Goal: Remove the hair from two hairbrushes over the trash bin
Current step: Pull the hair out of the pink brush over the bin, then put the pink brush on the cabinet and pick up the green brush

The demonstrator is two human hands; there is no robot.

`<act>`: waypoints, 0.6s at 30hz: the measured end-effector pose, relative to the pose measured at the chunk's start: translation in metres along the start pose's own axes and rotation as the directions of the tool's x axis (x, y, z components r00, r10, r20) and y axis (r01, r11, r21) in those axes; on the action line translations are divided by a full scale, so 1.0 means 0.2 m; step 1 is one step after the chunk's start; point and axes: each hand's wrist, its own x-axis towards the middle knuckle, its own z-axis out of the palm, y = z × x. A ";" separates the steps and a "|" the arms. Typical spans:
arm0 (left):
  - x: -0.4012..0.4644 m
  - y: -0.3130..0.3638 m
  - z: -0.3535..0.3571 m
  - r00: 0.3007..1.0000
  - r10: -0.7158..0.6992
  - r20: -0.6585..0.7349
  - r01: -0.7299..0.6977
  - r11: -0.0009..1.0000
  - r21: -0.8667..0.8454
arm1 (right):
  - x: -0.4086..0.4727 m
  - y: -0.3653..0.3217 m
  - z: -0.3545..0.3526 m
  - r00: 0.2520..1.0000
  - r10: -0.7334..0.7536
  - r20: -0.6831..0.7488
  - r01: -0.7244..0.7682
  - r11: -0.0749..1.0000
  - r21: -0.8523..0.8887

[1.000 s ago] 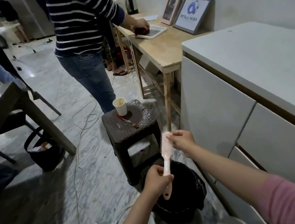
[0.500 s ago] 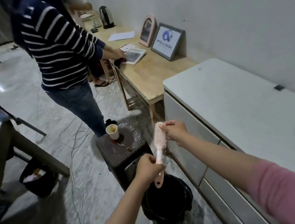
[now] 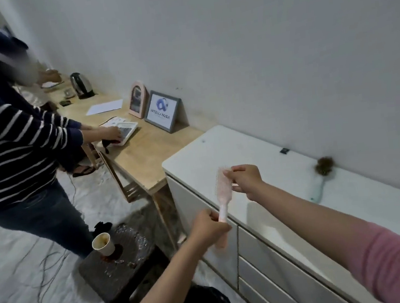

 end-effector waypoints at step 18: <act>0.31 0.69 1.29 0.864 0.317 0.391 -0.430 0.869 0.245 | 0.35 -0.01 -1.58 0.892 0.027 -0.452 0.000 0.998 0.060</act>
